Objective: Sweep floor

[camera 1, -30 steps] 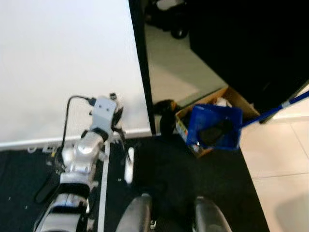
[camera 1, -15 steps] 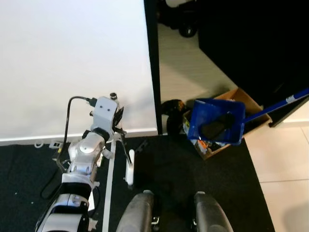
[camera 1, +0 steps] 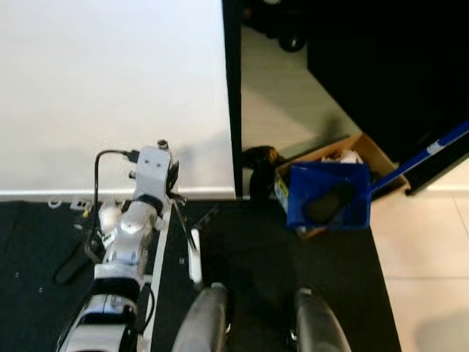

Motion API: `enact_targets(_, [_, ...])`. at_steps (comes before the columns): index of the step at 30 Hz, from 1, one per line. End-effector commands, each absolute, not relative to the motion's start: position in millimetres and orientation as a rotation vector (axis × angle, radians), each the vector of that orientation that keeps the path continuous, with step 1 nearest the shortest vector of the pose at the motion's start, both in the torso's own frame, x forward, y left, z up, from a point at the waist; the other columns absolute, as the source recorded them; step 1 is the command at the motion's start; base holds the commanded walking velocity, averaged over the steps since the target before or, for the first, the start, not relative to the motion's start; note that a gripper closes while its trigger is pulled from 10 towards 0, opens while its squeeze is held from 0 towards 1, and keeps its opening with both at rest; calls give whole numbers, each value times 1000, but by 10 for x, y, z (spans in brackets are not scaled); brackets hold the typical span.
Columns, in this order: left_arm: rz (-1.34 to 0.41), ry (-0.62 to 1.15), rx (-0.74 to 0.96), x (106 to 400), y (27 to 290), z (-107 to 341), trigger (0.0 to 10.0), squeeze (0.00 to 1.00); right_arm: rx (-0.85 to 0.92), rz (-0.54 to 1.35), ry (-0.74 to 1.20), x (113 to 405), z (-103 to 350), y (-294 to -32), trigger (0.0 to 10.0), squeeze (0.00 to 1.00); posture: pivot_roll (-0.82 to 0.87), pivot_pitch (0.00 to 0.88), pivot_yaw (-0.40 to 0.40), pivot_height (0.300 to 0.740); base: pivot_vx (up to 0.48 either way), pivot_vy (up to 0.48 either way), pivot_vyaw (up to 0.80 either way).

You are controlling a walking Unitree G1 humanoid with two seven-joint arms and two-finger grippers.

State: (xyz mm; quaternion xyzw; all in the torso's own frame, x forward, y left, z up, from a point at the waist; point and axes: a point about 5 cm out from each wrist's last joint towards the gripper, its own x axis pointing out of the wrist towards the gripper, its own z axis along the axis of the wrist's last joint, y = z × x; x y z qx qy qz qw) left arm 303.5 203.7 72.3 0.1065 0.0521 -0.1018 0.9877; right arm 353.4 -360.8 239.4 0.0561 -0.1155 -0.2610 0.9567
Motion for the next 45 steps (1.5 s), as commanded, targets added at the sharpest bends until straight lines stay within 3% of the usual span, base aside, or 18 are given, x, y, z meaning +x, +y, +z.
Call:
enact_targets(1, [-180,83,219,3045,2071,772,10000,0,95,-525,-314,3579,2662,-3580,10000,0,-1,105,-19,740,0,0,0])
enact_targets(14, [-161,74,218,2957,2160,794,10000,0,76,-561,-313,3673,2869,-3495,10000,0,27,149,-34,740,0,0,0])
enact_targets(27, [-183,49,230,2867,2207,878,10000,0,-90,-641,-351,3700,3021,-3415,10000,0,70,216,-31,740,0,0,0])
enact_targets(40, [-158,29,215,2829,2220,914,10000,0,-6,-578,-393,3846,3133,-3129,10000,0,66,206,-46,740,0,0,0])
enact_targets(45, [-154,26,210,2858,2198,932,10000,0,-43,-612,-390,3944,3171,-2883,10000,0,66,206,-54,740,0,0,0])
